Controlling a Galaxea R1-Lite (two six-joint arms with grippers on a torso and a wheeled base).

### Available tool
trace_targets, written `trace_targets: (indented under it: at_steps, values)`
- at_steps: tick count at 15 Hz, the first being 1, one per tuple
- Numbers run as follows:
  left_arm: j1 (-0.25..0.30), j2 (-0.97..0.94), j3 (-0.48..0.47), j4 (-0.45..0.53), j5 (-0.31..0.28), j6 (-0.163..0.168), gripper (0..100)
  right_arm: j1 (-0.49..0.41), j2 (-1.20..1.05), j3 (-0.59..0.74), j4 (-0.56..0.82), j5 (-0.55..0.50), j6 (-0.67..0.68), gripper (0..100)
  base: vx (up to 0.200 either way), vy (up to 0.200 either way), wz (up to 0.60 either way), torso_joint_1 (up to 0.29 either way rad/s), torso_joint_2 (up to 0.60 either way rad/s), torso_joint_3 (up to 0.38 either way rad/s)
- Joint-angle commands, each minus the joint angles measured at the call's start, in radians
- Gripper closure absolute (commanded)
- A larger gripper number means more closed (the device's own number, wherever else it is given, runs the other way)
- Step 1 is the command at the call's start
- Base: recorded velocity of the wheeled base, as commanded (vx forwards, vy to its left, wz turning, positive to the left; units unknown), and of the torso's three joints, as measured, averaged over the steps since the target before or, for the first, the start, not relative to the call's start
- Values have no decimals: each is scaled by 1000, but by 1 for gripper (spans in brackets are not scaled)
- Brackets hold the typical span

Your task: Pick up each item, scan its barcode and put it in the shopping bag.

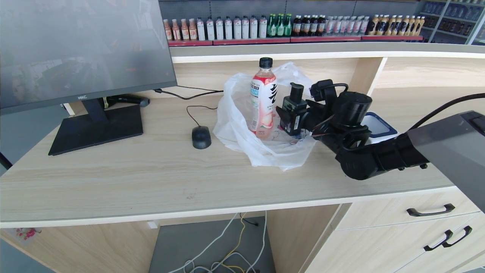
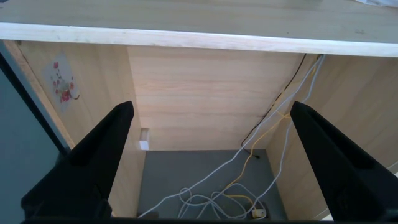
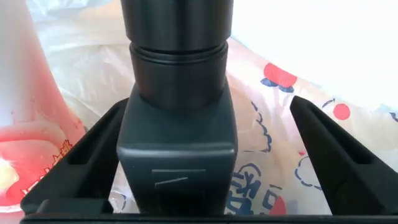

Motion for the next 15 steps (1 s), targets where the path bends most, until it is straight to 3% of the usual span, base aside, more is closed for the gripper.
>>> trace_targets:
  at_steps: [1, 8, 13, 15]
  values:
    - [0, 0, 0, 0, 0, 0, 0, -4, -51, 23, -2, 0, 0, 0, 0, 0, 0, 0, 0, 0]
    - [0, 0, 0, 0, 0, 0, 0, -38, -310, 245, -28, -1, 12, 0, 0, 0, 0, 0, 0, 0]
    - [0, 0, 0, 0, 0, 0, 0, -92, -594, 589, -198, 2, 89, 0, 0, 0, 0, 0, 0, 0]
    - [0, 0, 0, 0, 0, 0, 0, -99, -787, 839, -230, -4, 85, 0, 0, 0, 0, 0, 0, 0]
